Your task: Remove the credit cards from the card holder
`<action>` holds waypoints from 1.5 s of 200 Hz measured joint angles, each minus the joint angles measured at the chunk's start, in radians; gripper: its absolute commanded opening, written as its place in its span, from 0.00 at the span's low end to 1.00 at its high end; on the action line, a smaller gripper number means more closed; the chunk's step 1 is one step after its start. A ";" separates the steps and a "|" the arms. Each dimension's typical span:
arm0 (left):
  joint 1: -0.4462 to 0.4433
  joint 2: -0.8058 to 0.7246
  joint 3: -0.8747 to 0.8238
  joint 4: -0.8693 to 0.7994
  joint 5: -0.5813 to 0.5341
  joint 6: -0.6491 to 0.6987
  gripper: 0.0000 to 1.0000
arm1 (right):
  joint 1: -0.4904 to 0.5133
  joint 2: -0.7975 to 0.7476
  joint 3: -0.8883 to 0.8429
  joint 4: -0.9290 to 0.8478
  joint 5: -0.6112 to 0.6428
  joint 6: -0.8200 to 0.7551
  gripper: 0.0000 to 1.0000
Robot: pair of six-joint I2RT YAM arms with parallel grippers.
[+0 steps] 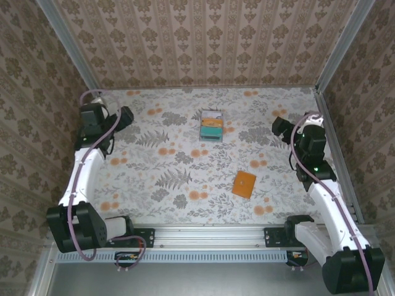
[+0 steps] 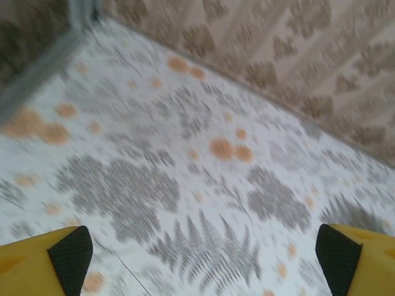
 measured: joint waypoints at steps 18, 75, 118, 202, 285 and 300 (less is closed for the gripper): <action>-0.117 -0.002 -0.012 -0.041 0.010 -0.040 0.87 | 0.000 -0.048 0.000 -0.108 -0.039 0.052 1.00; -0.658 0.025 -0.087 -0.112 -0.101 -0.172 0.76 | 0.029 -0.218 -0.026 -0.424 -0.127 0.184 1.00; -1.022 0.238 -0.061 -0.123 -0.196 -0.278 0.61 | 0.047 -0.327 -0.132 -0.580 -0.201 0.254 1.00; -1.247 0.673 0.398 -0.265 -0.209 -0.268 0.47 | 0.056 -0.394 -0.180 -0.682 -0.230 0.292 1.00; -1.263 0.888 0.635 -0.378 -0.174 -0.188 0.39 | 0.057 -0.422 -0.180 -0.735 -0.225 0.299 1.00; -1.266 0.910 0.654 -0.396 -0.171 -0.180 0.39 | 0.057 -0.423 -0.180 -0.736 -0.221 0.299 0.99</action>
